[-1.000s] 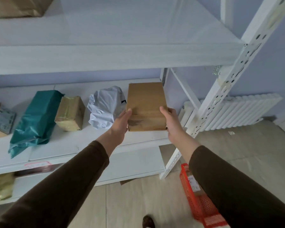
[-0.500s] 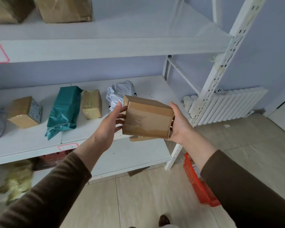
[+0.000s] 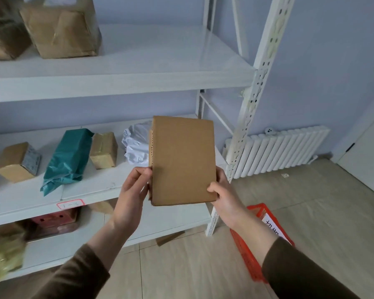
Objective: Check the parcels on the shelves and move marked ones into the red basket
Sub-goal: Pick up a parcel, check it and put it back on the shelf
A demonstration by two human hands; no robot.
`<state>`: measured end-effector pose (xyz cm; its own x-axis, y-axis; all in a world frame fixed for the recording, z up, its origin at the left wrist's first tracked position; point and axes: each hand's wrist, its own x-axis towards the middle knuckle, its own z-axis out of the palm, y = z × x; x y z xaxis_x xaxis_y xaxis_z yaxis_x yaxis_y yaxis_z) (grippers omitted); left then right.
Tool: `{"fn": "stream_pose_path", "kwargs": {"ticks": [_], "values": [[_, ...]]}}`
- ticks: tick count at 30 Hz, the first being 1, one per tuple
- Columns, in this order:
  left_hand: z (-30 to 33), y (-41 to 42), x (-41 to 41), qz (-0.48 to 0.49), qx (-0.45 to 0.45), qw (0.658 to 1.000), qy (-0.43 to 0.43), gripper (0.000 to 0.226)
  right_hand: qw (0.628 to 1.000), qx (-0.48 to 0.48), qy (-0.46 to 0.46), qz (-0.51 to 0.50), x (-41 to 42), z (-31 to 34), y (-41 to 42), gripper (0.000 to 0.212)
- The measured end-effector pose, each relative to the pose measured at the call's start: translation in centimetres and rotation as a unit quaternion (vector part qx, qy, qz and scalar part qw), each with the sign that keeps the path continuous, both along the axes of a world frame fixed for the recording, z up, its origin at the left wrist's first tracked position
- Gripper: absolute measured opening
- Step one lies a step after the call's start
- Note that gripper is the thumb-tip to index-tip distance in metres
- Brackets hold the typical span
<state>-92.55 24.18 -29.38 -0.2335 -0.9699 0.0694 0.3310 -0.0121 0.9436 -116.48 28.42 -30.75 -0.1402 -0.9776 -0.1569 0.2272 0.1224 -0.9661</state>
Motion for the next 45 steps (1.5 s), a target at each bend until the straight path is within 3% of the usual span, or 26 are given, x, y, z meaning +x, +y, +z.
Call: {"fn": "stream_pose_path", "kwargs": {"ticks": [5,11,14,17,19,22,25,27,29,33,36,39,41,45], "values": [[-2.5,3.0,-3.6,-0.004,-0.096,0.989,-0.109,0.038,0.996,0.01,0.09,0.004,-4.9,-1.7,3.0,0.069],[-3.5,6.3,-6.8,0.011,-0.156,0.965,-0.208,0.032,0.995,0.013,0.102,-0.009,-8.2,-2.7,5.0,0.076],[-3.4,6.1,-7.5,0.029,-0.118,0.982,-0.142,0.033,0.995,-0.009,0.097,-0.01,-8.3,-2.3,5.0,0.065],[-3.7,4.4,-7.0,0.091,-0.045,0.989,-0.111,0.017,0.986,-0.073,0.144,0.028,-6.9,-0.8,4.6,0.053],[-4.5,2.8,-6.5,0.113,0.022,0.989,-0.094,0.021,0.957,-0.149,0.247,0.032,-5.5,-0.1,4.4,0.051],[-6.3,0.9,-6.2,0.098,0.092,0.991,-0.03,0.035,0.878,-0.262,0.399,0.024,-3.9,0.4,3.9,0.051],[-7.1,0.3,-6.6,0.036,0.128,0.991,-0.005,0.052,0.851,-0.312,0.421,0.046,-2.8,1.2,3.4,0.046],[-7.3,-0.1,-7.0,0.007,0.143,0.99,-0.004,0.053,0.855,-0.325,0.402,0.041,-2.5,1.2,3.2,0.048],[-7.6,-0.7,-7.3,0.005,0.169,0.986,-0.003,0.051,0.888,-0.301,0.347,0.022,-2.4,1.0,3.1,0.065],[-7.5,-1.8,-8.1,0.038,0.204,0.978,0.022,0.047,0.98,-0.149,0.131,0.017,-2.8,1.1,2.3,0.11],[-7.1,-2.5,-9.2,0.044,0.213,0.975,0.032,0.051,0.996,0.032,-0.027,0.079,-3.4,0.2,1.6,0.123],[-7.2,-3.7,-10.6,0.053,0.206,0.977,0.009,0.049,0.975,0.142,-0.135,0.101,-4.1,-1.4,0.5,0.11],[-7.6,-4.5,-11.5,0.066,0.206,0.976,-0.027,0.046,0.975,0.154,-0.147,0.067,-4.4,-1.9,-0.9,0.096],[-8.3,-6.7,-13.2,0.023,0.183,0.976,-0.114,0.057,0.98,0.132,-0.15,-0.022,-4.7,-2.2,-5.5,0.092]]}}
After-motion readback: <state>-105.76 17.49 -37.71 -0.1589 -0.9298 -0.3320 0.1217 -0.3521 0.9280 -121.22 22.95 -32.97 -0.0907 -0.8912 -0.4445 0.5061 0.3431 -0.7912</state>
